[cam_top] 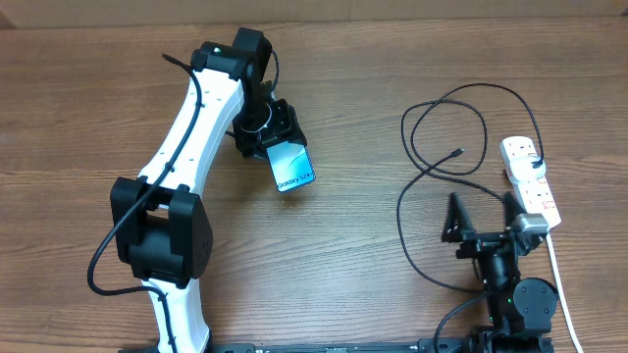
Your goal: Plug charger to phone and switch on socket
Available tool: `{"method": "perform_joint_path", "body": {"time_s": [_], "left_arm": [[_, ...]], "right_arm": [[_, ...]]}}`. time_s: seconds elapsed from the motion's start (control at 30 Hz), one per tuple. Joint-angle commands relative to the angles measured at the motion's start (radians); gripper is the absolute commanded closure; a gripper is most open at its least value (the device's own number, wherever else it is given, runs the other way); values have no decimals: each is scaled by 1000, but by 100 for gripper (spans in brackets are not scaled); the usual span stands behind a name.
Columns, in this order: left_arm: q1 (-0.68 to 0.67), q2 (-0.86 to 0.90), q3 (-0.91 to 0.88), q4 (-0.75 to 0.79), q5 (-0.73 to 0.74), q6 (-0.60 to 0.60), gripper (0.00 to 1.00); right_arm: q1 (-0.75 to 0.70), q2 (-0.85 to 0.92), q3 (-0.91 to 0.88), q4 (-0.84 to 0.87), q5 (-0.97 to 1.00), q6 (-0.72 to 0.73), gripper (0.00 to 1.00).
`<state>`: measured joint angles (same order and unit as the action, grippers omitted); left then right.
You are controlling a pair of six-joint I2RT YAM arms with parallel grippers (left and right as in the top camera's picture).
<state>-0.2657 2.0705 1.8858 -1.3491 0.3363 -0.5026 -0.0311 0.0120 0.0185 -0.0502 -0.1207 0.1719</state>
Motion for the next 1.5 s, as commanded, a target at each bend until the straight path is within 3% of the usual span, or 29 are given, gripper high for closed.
{"method": "perform_joint_path", "body": {"time_s": [0.0, 0.2, 0.3, 0.4, 0.63, 0.87, 1.1, 1.23, 1.47], "left_arm": [[2, 3, 28, 4, -3, -45, 43], [-5, 3, 28, 4, -3, -56, 43], [-15, 3, 28, 7, -3, -60, 43], [-26, 3, 28, 13, -3, -61, 43], [-38, 3, 28, 14, -3, -69, 43], [-38, 3, 28, 15, -3, -106, 43], [-38, 3, 27, 15, -3, -130, 43], [-38, 3, 27, 15, -3, -134, 44], [-38, 3, 27, 17, -4, -157, 43]], "right_arm": [[-3, -8, -10, 6, -361, 257, 0], [-3, -8, -10, -8, -702, 791, 0], [-3, -8, -10, -9, -723, 818, 0], [-3, -8, -10, -6, -586, 878, 0], [-3, 9, 11, -49, -486, 680, 1], [-3, 166, 228, -354, -360, 516, 1], [-3, 431, 518, -681, -295, 504, 1], [-1, 584, 598, -827, -311, 504, 1], [31, 816, 600, -761, -378, 507, 1]]}}
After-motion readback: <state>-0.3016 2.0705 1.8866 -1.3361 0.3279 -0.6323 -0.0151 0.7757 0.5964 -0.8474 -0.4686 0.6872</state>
